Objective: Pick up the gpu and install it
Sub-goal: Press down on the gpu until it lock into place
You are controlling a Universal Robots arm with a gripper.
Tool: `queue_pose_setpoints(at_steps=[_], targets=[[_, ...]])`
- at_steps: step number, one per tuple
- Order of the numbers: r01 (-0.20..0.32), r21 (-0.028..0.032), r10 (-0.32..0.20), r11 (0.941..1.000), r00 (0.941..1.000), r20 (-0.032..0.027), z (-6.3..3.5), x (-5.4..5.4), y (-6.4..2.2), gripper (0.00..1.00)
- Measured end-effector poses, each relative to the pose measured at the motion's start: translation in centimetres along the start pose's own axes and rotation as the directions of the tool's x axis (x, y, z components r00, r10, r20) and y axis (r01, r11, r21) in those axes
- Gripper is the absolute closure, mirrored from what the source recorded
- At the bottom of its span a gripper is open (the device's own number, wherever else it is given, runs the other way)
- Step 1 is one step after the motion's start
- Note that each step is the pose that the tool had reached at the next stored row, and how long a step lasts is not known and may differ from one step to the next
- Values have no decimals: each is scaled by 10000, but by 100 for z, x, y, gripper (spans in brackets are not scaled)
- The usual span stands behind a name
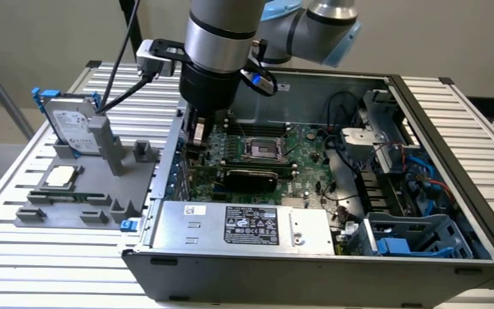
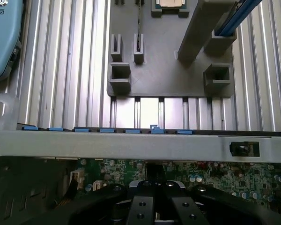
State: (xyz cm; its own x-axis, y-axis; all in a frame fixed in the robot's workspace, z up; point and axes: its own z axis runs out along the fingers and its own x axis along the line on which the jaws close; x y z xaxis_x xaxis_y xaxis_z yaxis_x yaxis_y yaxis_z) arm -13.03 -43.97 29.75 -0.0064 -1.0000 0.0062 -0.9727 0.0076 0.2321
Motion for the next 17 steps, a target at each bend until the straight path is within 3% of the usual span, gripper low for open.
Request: queue_pose_setpoints(at_steps=[6,9,17], targets=[[-1,-207,1,9998,10000,-3,-1,-10,1,89],[-1,-281,1,9996,10000,-4,-1,-13,1,89],[-1,-298,1,9996,10000,-8,5,-19,-1,89]])
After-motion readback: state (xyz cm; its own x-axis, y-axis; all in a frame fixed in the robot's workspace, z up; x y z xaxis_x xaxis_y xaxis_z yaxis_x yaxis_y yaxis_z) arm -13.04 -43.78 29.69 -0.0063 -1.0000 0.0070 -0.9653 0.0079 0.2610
